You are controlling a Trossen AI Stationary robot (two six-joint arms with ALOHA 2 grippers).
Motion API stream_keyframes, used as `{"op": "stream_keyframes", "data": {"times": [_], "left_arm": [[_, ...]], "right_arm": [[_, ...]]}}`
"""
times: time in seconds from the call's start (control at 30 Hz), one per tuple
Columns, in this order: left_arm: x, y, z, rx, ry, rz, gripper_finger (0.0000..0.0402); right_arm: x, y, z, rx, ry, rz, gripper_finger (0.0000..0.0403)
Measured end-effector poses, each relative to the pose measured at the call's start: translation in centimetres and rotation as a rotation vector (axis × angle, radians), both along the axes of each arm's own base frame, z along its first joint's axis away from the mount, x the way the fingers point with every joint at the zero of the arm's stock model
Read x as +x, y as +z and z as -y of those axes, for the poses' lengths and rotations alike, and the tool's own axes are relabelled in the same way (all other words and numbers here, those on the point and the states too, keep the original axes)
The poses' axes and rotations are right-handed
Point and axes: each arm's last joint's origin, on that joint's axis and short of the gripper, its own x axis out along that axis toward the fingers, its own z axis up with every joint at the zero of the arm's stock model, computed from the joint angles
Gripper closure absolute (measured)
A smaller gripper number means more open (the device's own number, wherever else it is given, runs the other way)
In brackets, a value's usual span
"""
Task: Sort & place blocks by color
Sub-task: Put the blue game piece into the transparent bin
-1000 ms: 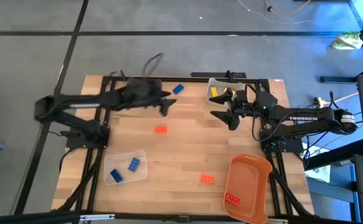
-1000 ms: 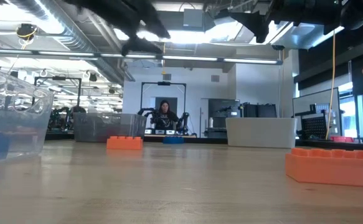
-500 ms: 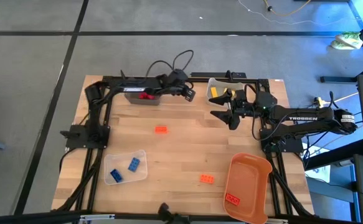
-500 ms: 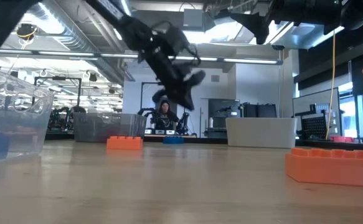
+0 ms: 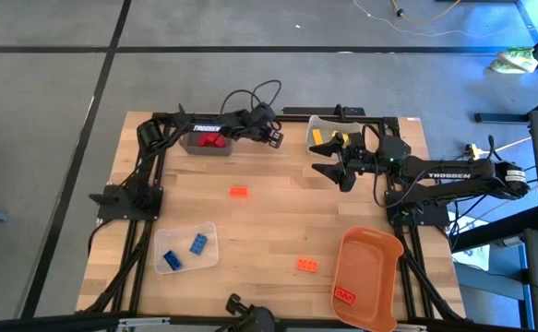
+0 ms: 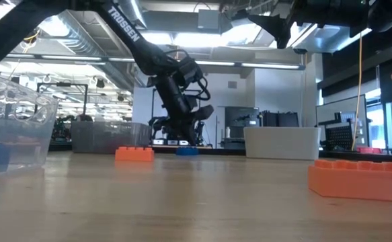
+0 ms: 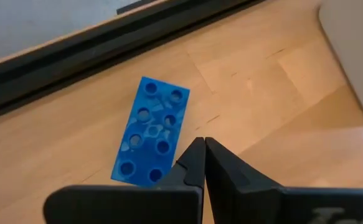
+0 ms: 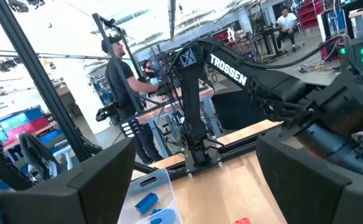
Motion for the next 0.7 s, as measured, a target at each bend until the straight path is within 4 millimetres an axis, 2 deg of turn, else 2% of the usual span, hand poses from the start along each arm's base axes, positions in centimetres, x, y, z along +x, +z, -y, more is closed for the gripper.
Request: {"op": "stream_keyframes", "data": {"times": [0.2,0.43,0.7], "left_arm": [[-0.5,0.1,0.0,0.010,0.027,-0.049,0.0401],[-2.2,0.4,-1.6,0.015,0.046,-0.123,0.0401],[-3.0,-0.1,-2.9,-0.101,-0.048,-0.048,0.0401]], "right_arm": [[0.0,0.0,0.0,0.002,0.000,0.000,0.0068],[0.0,-0.1,0.0,0.005,0.000,-0.015,0.0068],[0.0,-0.1,0.0,0.001,-0.001,-0.015,0.0068]]}}
